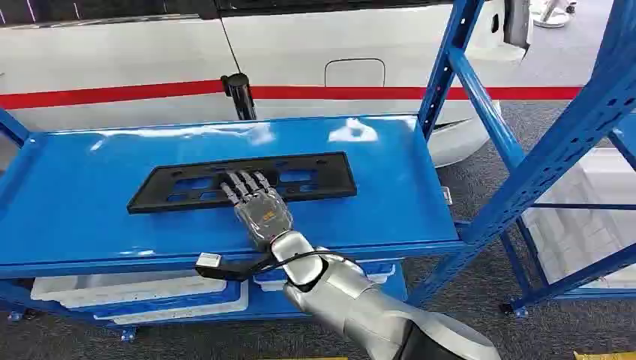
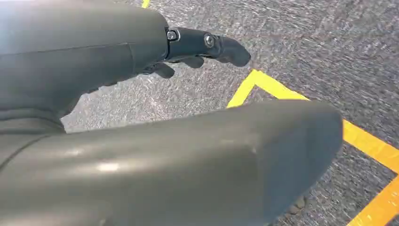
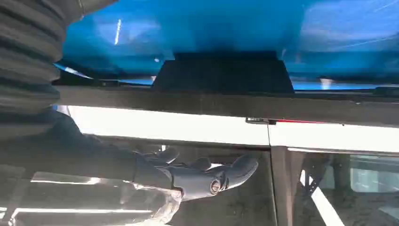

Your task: Take the parts from the cabinet and place them on the table.

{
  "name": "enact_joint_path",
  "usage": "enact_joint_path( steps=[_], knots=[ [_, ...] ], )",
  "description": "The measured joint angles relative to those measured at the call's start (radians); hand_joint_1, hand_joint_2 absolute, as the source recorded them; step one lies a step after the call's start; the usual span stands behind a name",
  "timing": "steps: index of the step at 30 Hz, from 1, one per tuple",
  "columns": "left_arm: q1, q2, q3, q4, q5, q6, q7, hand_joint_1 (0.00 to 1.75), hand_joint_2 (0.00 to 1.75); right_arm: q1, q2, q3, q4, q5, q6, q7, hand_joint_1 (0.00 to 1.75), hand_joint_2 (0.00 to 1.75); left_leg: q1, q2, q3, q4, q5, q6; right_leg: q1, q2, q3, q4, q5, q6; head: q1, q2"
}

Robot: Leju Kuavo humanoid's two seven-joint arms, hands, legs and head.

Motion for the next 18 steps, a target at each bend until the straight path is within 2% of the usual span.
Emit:
enact_joint_path(
  steps=[1,2,5,6,7,8,10,11,12,13,14,15,16,17,18],
  knots=[
    [0.000,0.001,0.000,0.000,-0.001,-0.001,0.000,0.00,0.00,-0.002,0.003,-0.001,0.002,0.000,0.001,0.005,0.00,1.75,-0.002,0.000,0.047,-0.093,0.033,0.011,0.001,0.001,0.001,-0.001,-0.001,0.001,0.000,0.000],
    [-0.002,0.006,-0.001,0.000,-0.003,-0.005,-0.002,0.00,0.00,-0.002,0.003,-0.001,0.003,0.000,0.002,0.009,0.00,1.75,-0.009,0.003,0.057,-0.110,0.018,0.016,0.008,0.001,-0.001,0.000,-0.002,0.005,0.003,0.000],
    [-0.001,0.006,-0.005,0.000,-0.010,-0.019,-0.013,0.00,0.00,-0.007,0.002,-0.008,0.015,-0.002,0.006,0.024,0.00,1.75,-0.020,0.001,0.053,-0.112,0.021,0.032,0.004,-0.001,-0.003,-0.005,0.000,0.020,-0.002,0.000],
    [-0.002,0.006,-0.005,0.000,-0.011,-0.021,-0.015,0.00,0.00,-0.013,0.004,-0.014,0.019,-0.003,0.008,0.027,0.00,1.75,-0.020,0.001,0.059,-0.125,0.028,0.040,0.010,-0.001,-0.001,-0.009,0.001,0.026,-0.003,0.000],
    [-0.002,0.005,-0.006,0.000,-0.011,-0.023,-0.015,0.00,0.00,-0.015,0.001,-0.019,0.025,-0.003,0.011,0.031,0.00,1.75,-0.007,0.005,0.070,-0.144,0.040,0.046,0.010,-0.004,-0.010,0.005,-0.007,0.028,-0.002,0.000],
    [-0.003,0.005,-0.007,0.000,-0.013,-0.026,-0.017,0.00,0.00,-0.021,0.000,-0.023,0.034,-0.003,0.016,0.032,0.00,1.75,-0.011,0.004,0.072,-0.149,0.043,0.053,0.012,-0.005,-0.034,0.049,-0.034,0.023,0.002,0.000],
    [-0.004,0.005,-0.013,0.000,-0.014,-0.033,-0.026,0.00,0.00,-0.023,-0.006,-0.028,0.049,-0.003,0.017,0.035,0.00,1.75,-0.014,0.005,0.067,-0.149,0.045,0.056,0.006,-0.004,-0.116,0.217,-0.105,0.014,0.003,0.000],
    [-0.003,0.005,-0.014,0.000,-0.014,-0.044,-0.042,0.00,0.00,-0.024,-0.008,-0.031,0.055,-0.003,0.018,0.038,0.00,1.75,-0.015,0.005,0.066,-0.148,0.045,0.056,0.004,-0.004,-0.154,0.294,-0.131,0.015,0.003,0.000],
    [-0.003,0.005,-0.014,0.000,-0.009,-0.066,-0.067,0.00,0.00,-0.024,-0.010,-0.034,0.062,-0.003,0.020,0.042,0.00,1.75,-0.015,0.005,0.066,-0.148,0.045,0.056,0.003,-0.005,-0.174,0.333,-0.135,0.023,0.004,0.000],
    [-0.003,0.004,-0.014,0.000,-0.006,-0.092,-0.092,0.00,0.00,-0.025,-0.011,-0.037,0.067,0.000,0.022,0.044,0.00,1.75,-0.015,0.004,0.067,-0.148,0.045,0.055,0.000,-0.005,-0.167,0.315,-0.123,0.032,0.003,0.000],
    [-0.004,0.004,-0.014,0.000,-0.006,-0.125,-0.123,0.00,0.00,-0.028,-0.011,-0.042,0.072,0.003,0.022,0.047,0.00,1.75,-0.015,0.002,0.068,-0.146,0.044,0.054,-0.003,-0.005,-0.127,0.238,-0.088,0.044,0.004,0.000],
    [-0.007,0.002,-0.016,0.000,-0.007,-0.150,-0.144,0.00,0.00,-0.032,-0.011,-0.044,0.076,0.003,0.024,0.049,0.00,1.75,-0.015,0.000,0.068,-0.143,0.043,0.052,-0.006,-0.006,-0.081,0.148,-0.054,0.052,0.004,0.000],
    [-0.012,0.000,-0.019,0.000,-0.008,-0.169,-0.162,0.00,0.00,-0.036,-0.011,-0.047,0.081,0.004,0.025,0.052,0.00,1.75,-0.015,-0.002,0.067,-0.137,0.041,0.048,-0.009,-0.009,-0.025,0.046,-0.022,0.055,0.005,0.000],
    [-0.019,-0.001,-0.023,0.000,-0.010,-0.178,-0.169,0.00,0.00,-0.039,-0.011,-0.051,0.086,0.007,0.027,0.056,0.00,1.75,-0.019,-0.003,0.063,-0.128,0.036,0.040,-0.008,-0.011,-0.010,0.004,-0.017,0.046,0.005,0.000],
    [-0.026,-0.001,-0.024,0.000,-0.013,-0.185,-0.174,0.00,0.00,-0.042,-0.008,-0.055,0.091,0.010,0.028,0.062,0.00,1.75,-0.023,-0.006,0.062,-0.124,0.029,0.031,-0.009,-0.009,-0.001,0.000,-0.011,0.039,0.003,0.000]
  ],
)
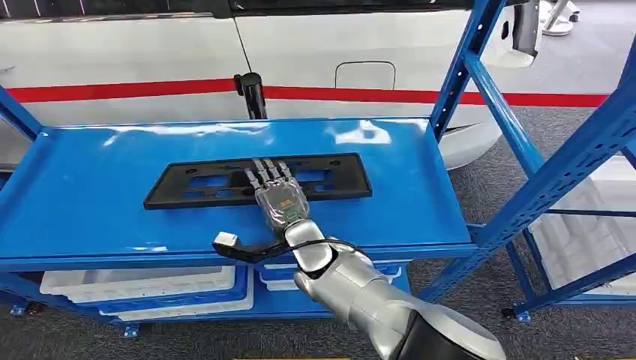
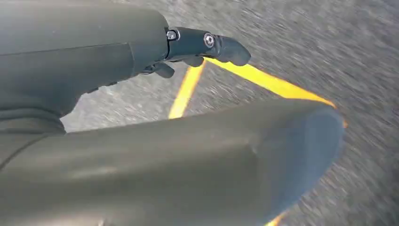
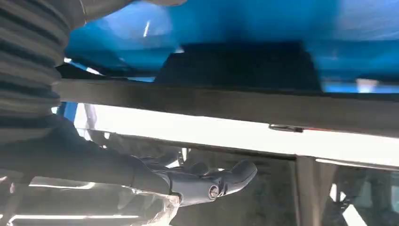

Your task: Take the parts from the cabinet and place them on the table.

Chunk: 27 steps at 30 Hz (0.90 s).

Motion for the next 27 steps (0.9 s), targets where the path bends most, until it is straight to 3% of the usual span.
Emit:
enact_joint_path(
  steps=[1,3,4,5,6,8,9,10,12,16,17,18,19,20,21,22,24,25,26,27],
  knots=[
    [-0.005,0.000,-0.002,0.000,-0.006,-0.003,-0.001,0.00,0.00,-0.003,0.000,-0.005,0.009,0.003,0.004,0.010,0.14,1.75,0.002,0.001,0.000,-0.001,0.001,-0.005,0.002,0.000,-0.001,0.002,0.001,-0.003,-0.001,0.000],
    [-0.015,-0.003,-0.006,0.000,-0.013,-0.005,-0.002,0.00,0.00,-0.010,0.000,-0.013,0.024,0.009,0.007,0.022,0.23,1.75,0.008,0.001,0.000,-0.003,0.005,-0.017,0.004,0.001,-0.001,0.000,0.007,-0.015,0.000,0.000],
    [-0.018,-0.002,-0.006,0.000,-0.018,-0.004,-0.002,0.00,0.00,-0.012,0.003,-0.017,0.031,0.010,0.007,0.026,1.26,1.75,0.014,0.001,-0.005,0.005,0.000,-0.021,-0.014,0.001,0.004,-0.005,0.012,-0.023,0.000,0.000],
    [-0.020,-0.002,-0.007,0.000,-0.019,-0.002,-0.003,0.00,0.00,-0.015,0.003,-0.023,0.040,0.010,0.007,0.031,1.40,1.75,0.014,0.003,-0.015,0.036,-0.025,-0.026,-0.011,0.002,0.005,-0.005,0.012,-0.026,-0.003,0.000],
    [-0.021,-0.003,-0.009,0.000,-0.020,-0.001,-0.003,0.00,0.00,-0.016,0.005,-0.028,0.051,0.014,0.006,0.032,1.48,1.75,0.018,0.005,-0.046,0.108,-0.071,-0.033,-0.011,0.002,0.005,-0.005,0.013,-0.032,-0.009,0.000],
    [-0.022,-0.003,-0.016,0.000,-0.023,0.004,-0.003,0.00,0.00,-0.015,0.004,-0.039,0.072,0.034,0.002,0.035,1.52,1.75,0.023,0.005,-0.125,0.278,-0.145,-0.044,-0.007,0.002,0.003,-0.004,0.013,-0.032,-0.008,0.000],
    [-0.022,-0.004,-0.018,0.000,-0.025,0.008,-0.003,0.00,0.00,-0.015,0.003,-0.047,0.082,0.042,0.000,0.039,1.52,1.75,0.024,0.005,-0.150,0.329,-0.155,-0.047,-0.006,0.002,0.004,-0.004,0.013,-0.031,-0.008,0.000],
    [-0.022,-0.004,-0.020,0.000,-0.027,0.010,-0.002,0.00,0.00,-0.015,0.003,-0.052,0.090,0.051,0.000,0.041,1.52,1.75,0.025,0.006,-0.153,0.329,-0.143,-0.048,-0.006,0.002,0.004,-0.003,0.013,-0.031,-0.007,0.000],
    [-0.023,-0.004,-0.021,0.000,-0.029,0.014,0.000,0.00,0.00,-0.015,-0.001,-0.066,0.098,0.069,-0.001,0.046,1.52,1.75,0.027,0.006,-0.108,0.228,-0.077,-0.045,-0.006,0.004,0.006,-0.003,0.012,-0.031,-0.008,0.000],
    [-0.023,-0.004,-0.022,0.000,-0.029,0.014,0.000,0.00,0.00,-0.015,-0.002,-0.067,0.098,0.069,-0.001,0.046,1.52,1.75,0.027,0.006,-0.103,0.218,-0.071,-0.045,-0.006,0.005,0.006,-0.003,0.012,-0.031,-0.008,0.000],
    [-0.025,-0.004,-0.022,0.000,-0.030,0.016,0.001,0.00,0.00,-0.016,-0.003,-0.073,0.101,0.076,-0.002,0.049,1.52,1.75,0.028,0.006,-0.068,0.146,-0.035,-0.043,-0.006,0.006,0.006,-0.003,0.012,-0.031,-0.008,0.000],
    [-0.029,-0.004,-0.023,0.000,-0.033,0.018,0.003,0.00,0.00,-0.016,-0.003,-0.087,0.106,0.084,-0.002,0.050,1.52,1.75,0.027,0.006,-0.015,0.039,0.006,-0.033,-0.005,0.007,0.007,-0.004,0.012,-0.030,-0.008,0.000],
    [-0.034,-0.004,-0.024,0.000,-0.035,0.019,0.003,0.00,0.00,-0.019,-0.008,-0.104,0.113,0.090,-0.004,0.052,1.61,1.75,0.015,0.006,-0.007,0.014,-0.009,-0.020,0.006,0.007,-0.001,-0.003,0.010,-0.012,-0.005,0.000],
    [-0.036,-0.007,-0.024,0.000,-0.039,0.021,0.007,0.00,0.00,-0.021,-0.012,-0.116,0.116,0.100,-0.003,0.061,1.66,1.75,0.016,0.011,0.007,-0.014,0.009,0.007,0.008,0.003,-0.015,0.016,-0.001,0.006,-0.005,0.000],
    [-0.037,-0.009,-0.025,0.000,-0.040,0.023,0.010,0.00,0.00,-0.023,-0.014,-0.120,0.119,0.108,0.000,0.064,1.66,1.75,0.015,0.011,0.005,-0.015,0.012,0.016,0.009,0.003,-0.047,0.078,-0.037,-0.003,-0.003,0.000],
    [-0.039,-0.010,-0.026,0.000,-0.041,0.023,0.013,0.00,0.00,-0.020,-0.019,-0.121,0.121,0.119,0.002,0.069,1.64,1.75,0.012,0.010,0.002,-0.014,0.013,0.019,0.007,0.003,-0.091,0.163,-0.073,-0.010,0.000,0.000],
    [-0.038,-0.011,-0.030,0.000,-0.050,0.023,0.016,0.00,0.00,-0.013,-0.029,-0.129,0.123,0.134,0.004,0.076,1.68,1.75,0.008,0.010,-0.001,-0.014,0.013,0.020,0.006,0.003,-0.166,0.308,-0.116,-0.012,0.000,0.000],
    [-0.038,-0.011,-0.031,0.000,-0.053,0.023,0.021,0.00,0.00,-0.012,-0.034,-0.137,0.124,0.145,0.004,0.079,1.66,1.75,0.007,0.008,-0.001,-0.014,0.013,0.020,0.007,0.003,-0.174,0.321,-0.111,-0.006,0.000,0.000],
    [-0.039,-0.013,-0.032,0.000,-0.061,0.023,0.025,0.00,0.00,-0.012,-0.037,-0.142,0.124,0.156,-0.001,0.084,1.68,1.75,0.006,0.006,0.000,-0.013,0.013,0.020,0.007,0.003,-0.156,0.283,-0.090,0.001,0.000,0.000],
    [-0.040,-0.014,-0.034,0.000,-0.065,0.023,0.028,0.00,0.00,-0.011,-0.041,-0.147,0.124,0.162,-0.005,0.088,1.69,1.75,0.005,0.004,0.000,-0.012,0.013,0.020,0.007,0.003,-0.116,0.201,-0.055,0.008,0.001,0.000]
  ],
)
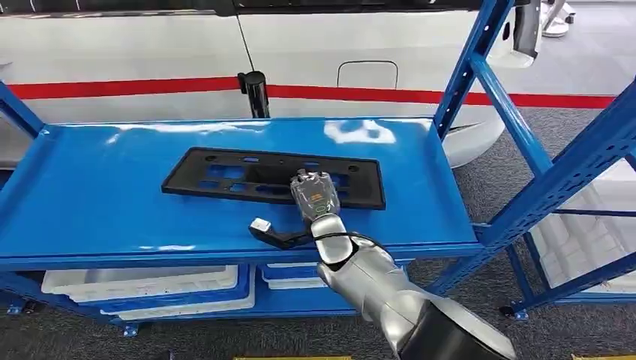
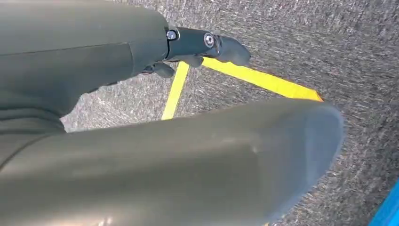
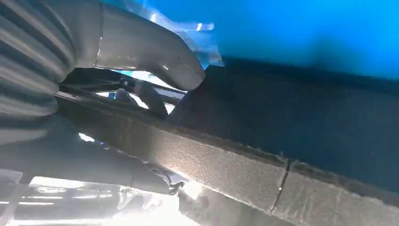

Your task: Take the parts from the cabinet and place them on the table.

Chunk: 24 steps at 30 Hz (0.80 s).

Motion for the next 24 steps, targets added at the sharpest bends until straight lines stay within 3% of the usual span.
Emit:
enact_joint_path(
  steps=[1,3,4,7,9,10,12,13,14,15,18,19,23,24],
  knots=[
    [-0.001,-0.003,-0.004,0.000,-0.006,0.000,0.005,0.00,0.00,0.000,-0.003,-0.006,0.000,0.008,-0.010,0.003,1.69,1.75,0.000,-0.002,0.000,0.001,0.000,-0.001,0.000,0.000,0.051,-0.098,0.034,0.004,0.000,0.000],
    [-0.004,-0.003,-0.008,0.000,-0.010,0.001,0.006,0.00,0.00,0.000,-0.007,-0.013,0.000,0.011,-0.019,0.005,1.73,1.75,-0.001,-0.004,0.000,0.005,-0.002,-0.004,0.000,-0.004,0.102,-0.195,0.058,-0.001,0.001,0.000],
    [-0.005,-0.005,-0.013,0.000,-0.016,0.000,0.006,0.00,0.00,0.002,-0.009,-0.021,0.000,0.016,-0.029,0.005,1.75,1.75,-0.007,-0.004,-0.002,0.008,-0.004,-0.009,0.001,-0.004,0.098,-0.200,0.062,-0.010,0.002,0.000],
    [-0.013,-0.006,-0.030,-0.001,-0.053,-0.011,-0.033,0.00,0.00,0.014,-0.018,-0.062,-0.011,0.065,-0.091,0.003,1.75,1.75,-0.002,-0.005,-0.005,0.009,-0.004,-0.028,0.006,-0.002,0.107,-0.207,0.072,-0.022,0.000,0.000],
    [-0.019,-0.005,-0.043,-0.003,-0.068,-0.016,-0.050,0.00,0.00,0.024,-0.021,-0.097,-0.029,0.090,-0.119,-0.002,1.75,1.75,0.004,-0.004,-0.015,0.028,-0.019,-0.037,-0.011,0.000,0.111,-0.212,0.080,-0.035,0.000,0.000],
    [-0.023,-0.005,-0.045,-0.003,-0.070,-0.016,-0.053,0.00,0.00,0.028,-0.021,-0.108,-0.034,0.096,-0.122,-0.003,1.75,1.75,0.006,0.000,-0.035,0.078,-0.055,-0.044,-0.012,0.000,0.111,-0.212,0.081,-0.038,-0.004,0.000],
    [-0.029,-0.005,-0.051,-0.003,-0.083,-0.019,-0.066,0.00,0.00,0.040,-0.024,-0.135,-0.052,0.136,-0.138,-0.010,1.75,1.75,0.013,0.001,-0.112,0.245,-0.137,-0.057,-0.008,0.001,0.110,-0.212,0.081,-0.041,-0.006,0.000],
    [-0.029,-0.004,-0.058,-0.003,-0.094,-0.027,-0.074,0.00,0.00,0.055,-0.029,-0.153,-0.076,0.173,-0.150,-0.015,1.75,1.75,0.014,0.001,-0.147,0.317,-0.163,-0.061,-0.006,0.001,0.109,-0.211,0.081,-0.041,-0.007,0.000],
    [-0.029,-0.004,-0.066,-0.004,-0.104,-0.036,-0.084,0.00,0.00,0.080,-0.034,-0.179,-0.117,0.245,-0.157,-0.025,1.75,1.75,0.015,0.002,-0.165,0.349,-0.161,-0.062,-0.005,0.001,0.109,-0.211,0.080,-0.041,-0.006,0.000],
    [-0.030,-0.004,-0.070,-0.005,-0.113,-0.041,-0.093,0.00,0.00,0.110,-0.040,-0.207,-0.172,0.302,-0.145,-0.036,1.75,1.75,0.015,0.002,-0.154,0.321,-0.135,-0.061,-0.005,0.003,0.110,-0.210,0.080,-0.041,-0.007,0.000],
    [-0.044,-0.003,-0.073,-0.010,-0.121,-0.048,-0.105,0.00,0.00,0.168,-0.047,-0.277,-0.345,0.351,-0.108,-0.055,1.75,1.75,0.014,0.002,-0.034,0.062,-0.001,-0.043,-0.003,0.009,0.112,-0.210,0.077,-0.038,-0.008,0.000],
    [-0.050,-0.001,-0.074,-0.010,-0.122,-0.050,-0.107,0.00,0.00,0.174,-0.052,-0.298,-0.387,0.351,-0.101,-0.055,1.75,1.75,0.007,0.003,-0.014,0.025,-0.013,-0.037,0.008,0.007,0.107,-0.209,0.076,-0.035,-0.006,0.000],
    [-0.052,0.001,-0.087,-0.013,-0.137,-0.082,-0.138,0.00,0.00,0.215,-0.093,-0.312,-0.557,0.351,-0.102,-0.002,1.75,1.75,-0.002,0.001,-0.017,0.016,-0.008,-0.017,0.008,0.007,0.104,-0.213,0.076,-0.014,-0.006,0.000],
    [-0.054,0.001,-0.088,-0.013,-0.140,-0.090,-0.143,0.00,1.75,0.221,-0.110,-0.305,-0.610,0.352,-0.091,0.025,1.75,1.75,0.009,0.004,-0.010,0.002,0.001,-0.007,0.009,0.005,0.089,-0.198,0.067,-0.011,-0.005,0.000]
  ],
)
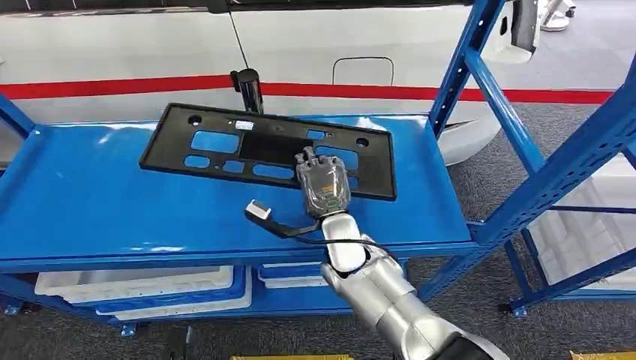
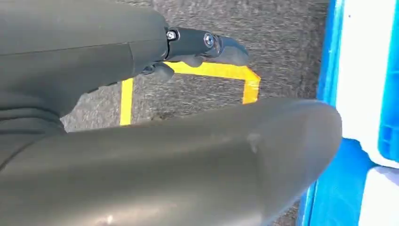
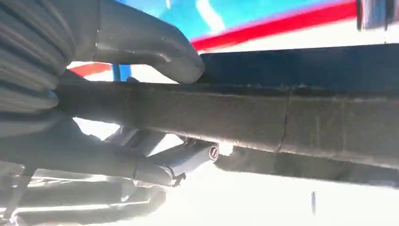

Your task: Take the parts from the cabinet and place them on the table.

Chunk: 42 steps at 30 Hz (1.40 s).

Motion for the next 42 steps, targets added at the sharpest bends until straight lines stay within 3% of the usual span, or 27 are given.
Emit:
enact_joint_path(
  steps=[1,3,5,6,7,9,10,14,15,16,18,20,21,22,24,25,26,27,29,30,31,32,35,36,38,40,42],
  knots=[
    [-0.004,-0.001,0.000,-0.001,-0.003,-0.005,-0.013,0.00,1.75,0.002,-0.028,0.016,-0.077,0.000,0.014,0.028,1.75,1.75,-0.004,-0.001,0.000,-0.003,0.001,0.005,-0.001,-0.002,-0.016,0.037,-0.023,-0.002,0.001,0.000],
    [-0.006,-0.001,0.000,-0.002,-0.011,-0.001,-0.035,0.00,1.75,0.008,-0.082,0.045,-0.242,0.001,0.054,0.047,1.75,1.75,-0.007,-0.001,-0.002,-0.002,0.002,0.010,-0.003,-0.002,-0.096,0.206,-0.100,-0.013,0.003,0.000],
    [-0.005,0.001,0.000,-0.002,-0.019,0.018,-0.034,0.00,1.75,0.015,-0.126,0.069,-0.367,0.001,0.074,0.058,1.75,1.75,-0.007,-0.001,-0.003,-0.001,0.002,0.011,-0.003,-0.002,-0.160,0.333,-0.133,-0.006,0.004,0.000],
    [-0.004,0.001,0.000,-0.002,-0.027,0.026,-0.033,0.00,1.75,0.016,-0.153,0.088,-0.426,0.001,0.072,0.066,1.75,1.75,-0.007,-0.003,-0.002,-0.001,0.001,0.010,-0.005,-0.002,-0.157,0.321,-0.119,0.001,0.003,0.000],
    [-0.002,0.001,0.000,-0.002,-0.034,0.036,-0.039,0.00,1.75,0.015,-0.176,0.107,-0.477,0.001,0.064,0.070,1.75,1.75,-0.007,-0.004,-0.001,-0.001,0.000,0.009,-0.006,-0.003,-0.128,0.260,-0.087,0.011,0.005,0.000],
    [0.008,-0.007,0.000,-0.002,-0.037,0.049,-0.058,0.00,1.75,0.014,-0.202,0.130,-0.541,0.001,0.038,0.074,1.75,1.75,-0.007,-0.007,0.003,0.002,-0.004,0.002,-0.013,-0.005,-0.035,0.066,-0.013,0.026,0.006,0.000],
    [0.012,-0.008,0.000,-0.002,-0.037,0.055,-0.063,0.00,1.75,0.010,-0.214,0.140,-0.565,0.001,0.026,0.074,1.75,1.75,-0.014,-0.008,-0.001,0.007,-0.008,-0.004,-0.013,-0.008,-0.002,-0.002,0.000,0.023,0.007,0.000],
    [0.021,-0.014,0.003,-0.001,-0.002,0.050,-0.079,0.00,1.75,0.010,-0.230,0.174,-0.606,0.001,-0.015,0.069,1.75,1.75,-0.010,-0.008,-0.005,0.015,-0.014,-0.021,-0.008,-0.004,-0.001,0.000,0.006,-0.003,0.004,0.000],
    [0.022,-0.013,0.005,-0.001,0.002,0.054,-0.079,0.00,1.75,0.010,-0.231,0.177,-0.611,0.001,-0.016,0.066,1.75,1.75,-0.005,-0.007,-0.009,0.023,-0.021,-0.027,-0.021,-0.004,0.004,-0.002,0.010,-0.009,0.006,0.000],
    [0.022,-0.014,0.007,-0.001,0.004,0.057,-0.079,0.00,1.75,0.010,-0.232,0.182,-0.615,0.001,-0.017,0.064,1.75,1.75,-0.004,-0.005,-0.018,0.055,-0.046,-0.033,-0.020,-0.004,0.006,-0.003,0.010,-0.016,0.005,0.000],
    [0.023,-0.015,0.011,-0.001,0.009,0.058,-0.078,0.00,1.75,0.010,-0.232,0.191,-0.622,0.001,-0.024,0.064,1.75,1.75,-0.001,-0.003,-0.086,0.205,-0.127,-0.045,-0.016,-0.004,0.007,-0.002,0.008,-0.024,-0.001,0.000],
    [0.026,-0.015,0.019,0.000,0.016,0.059,-0.065,0.00,1.75,0.014,-0.232,0.195,-0.623,0.001,-0.032,0.050,1.75,1.75,0.001,-0.003,-0.153,0.341,-0.171,-0.049,-0.010,-0.003,0.007,-0.001,0.008,-0.025,-0.001,0.000],
    [0.028,-0.015,0.025,0.001,0.021,0.052,-0.056,0.00,1.75,0.019,-0.231,0.198,-0.623,0.001,-0.045,0.029,1.75,1.75,0.001,-0.003,-0.159,0.347,-0.162,-0.047,-0.007,-0.003,0.008,-0.001,0.007,-0.026,-0.001,0.000],
    [0.029,-0.015,0.027,0.001,0.021,0.045,-0.048,0.00,1.75,0.030,-0.227,0.196,-0.623,0.001,-0.065,0.006,1.75,1.75,0.001,-0.003,-0.141,0.304,-0.131,-0.041,-0.003,-0.001,0.010,-0.001,0.006,-0.027,-0.002,0.000],
    [0.029,-0.013,0.027,0.001,-0.005,0.053,-0.026,0.00,1.75,0.067,-0.191,0.160,-0.622,-0.001,-0.157,-0.122,1.75,1.75,-0.004,-0.003,-0.050,0.123,-0.040,-0.019,0.005,0.002,0.017,-0.002,0.004,-0.030,-0.001,0.000],
    [0.029,-0.012,0.029,0.001,0.002,0.041,-0.033,0.00,1.75,0.090,-0.159,0.134,-0.623,-0.018,-0.165,-0.188,1.75,1.75,-0.013,-0.002,-0.008,0.039,-0.019,0.002,0.001,0.002,0.019,-0.004,0.003,-0.032,0.000,0.000],
    [0.029,-0.005,0.035,0.001,0.021,0.021,-0.051,0.00,1.75,0.112,-0.127,0.107,-0.622,-0.077,-0.158,-0.284,1.75,1.75,-0.015,0.006,-0.001,0.035,-0.031,0.006,0.012,0.002,0.016,-0.004,0.004,-0.030,0.006,0.000],
    [0.029,-0.007,0.045,0.001,0.037,0.004,-0.078,0.00,1.75,0.135,-0.098,0.082,-0.620,-0.173,-0.139,-0.372,1.75,1.75,-0.025,0.005,-0.002,0.028,-0.027,0.012,0.003,0.000,0.015,-0.004,0.002,-0.028,0.002,0.000],
    [0.035,-0.006,0.061,0.001,0.060,-0.005,-0.114,0.00,1.75,0.172,-0.047,0.032,-0.619,-0.414,-0.083,-0.485,1.75,1.75,-0.027,0.002,-0.002,0.025,-0.025,0.019,0.003,-0.005,0.018,-0.008,0.003,-0.024,-0.005,0.000],
    [0.040,-0.006,0.069,0.001,0.066,-0.008,-0.123,0.00,1.75,0.180,-0.023,0.010,-0.619,-0.499,-0.063,-0.518,1.75,1.75,-0.026,0.003,0.009,0.002,-0.017,0.027,0.017,-0.005,0.021,-0.016,0.005,-0.017,-0.006,0.000],
    [0.046,-0.007,0.076,0.001,0.074,-0.002,-0.131,0.00,1.75,0.187,-0.009,-0.006,-0.619,-0.558,-0.044,-0.543,1.75,1.75,-0.011,0.008,0.023,-0.018,-0.004,0.026,0.014,-0.008,0.010,0.000,-0.004,-0.018,-0.006,0.000],
    [0.050,-0.008,0.084,0.001,0.085,0.007,-0.150,0.00,1.75,0.190,0.009,-0.026,-0.620,-0.670,-0.006,-0.585,1.75,1.75,-0.012,0.008,0.026,-0.027,0.002,0.035,0.015,-0.008,-0.013,0.047,-0.033,-0.021,-0.002,0.000],
    [0.063,-0.007,0.112,0.001,0.104,0.001,-0.165,0.00,1.75,0.216,0.032,-0.065,-0.615,-0.833,0.067,-0.641,1.75,1.75,-0.013,0.008,0.022,-0.027,0.003,0.034,-0.003,-0.007,-0.130,0.291,-0.128,-0.018,0.000,0.000],
    [0.069,-0.006,0.118,0.001,0.106,0.007,-0.167,0.00,1.75,0.223,0.037,-0.071,-0.612,-0.855,0.080,-0.647,1.75,1.75,-0.012,0.008,0.021,-0.027,0.003,0.033,-0.007,-0.008,-0.144,0.317,-0.130,-0.009,0.002,0.000],
    [0.083,-0.014,0.132,0.002,0.116,0.047,-0.185,0.00,1.75,0.224,0.047,-0.080,-0.604,-0.923,0.121,-0.667,1.75,1.75,-0.007,0.007,0.021,-0.022,0.000,0.022,-0.021,-0.009,-0.099,0.225,-0.082,0.020,0.002,0.000],
    [0.094,-0.024,0.147,0.002,0.136,0.086,-0.210,0.00,1.75,0.221,0.060,-0.083,-0.594,-0.983,0.146,-0.689,1.75,1.75,-0.003,0.004,0.017,0.000,-0.013,0.003,-0.037,-0.012,0.004,0.026,-0.011,0.046,0.003,0.000],
    [0.103,-0.029,0.171,0.002,0.160,0.102,-0.226,0.00,1.75,0.217,0.079,-0.083,-0.577,-1.021,0.159,-0.706,1.75,1.75,-0.008,0.004,0.005,0.021,-0.026,-0.017,-0.033,-0.005,0.009,0.014,-0.014,0.027,0.004,0.000]
  ],
)
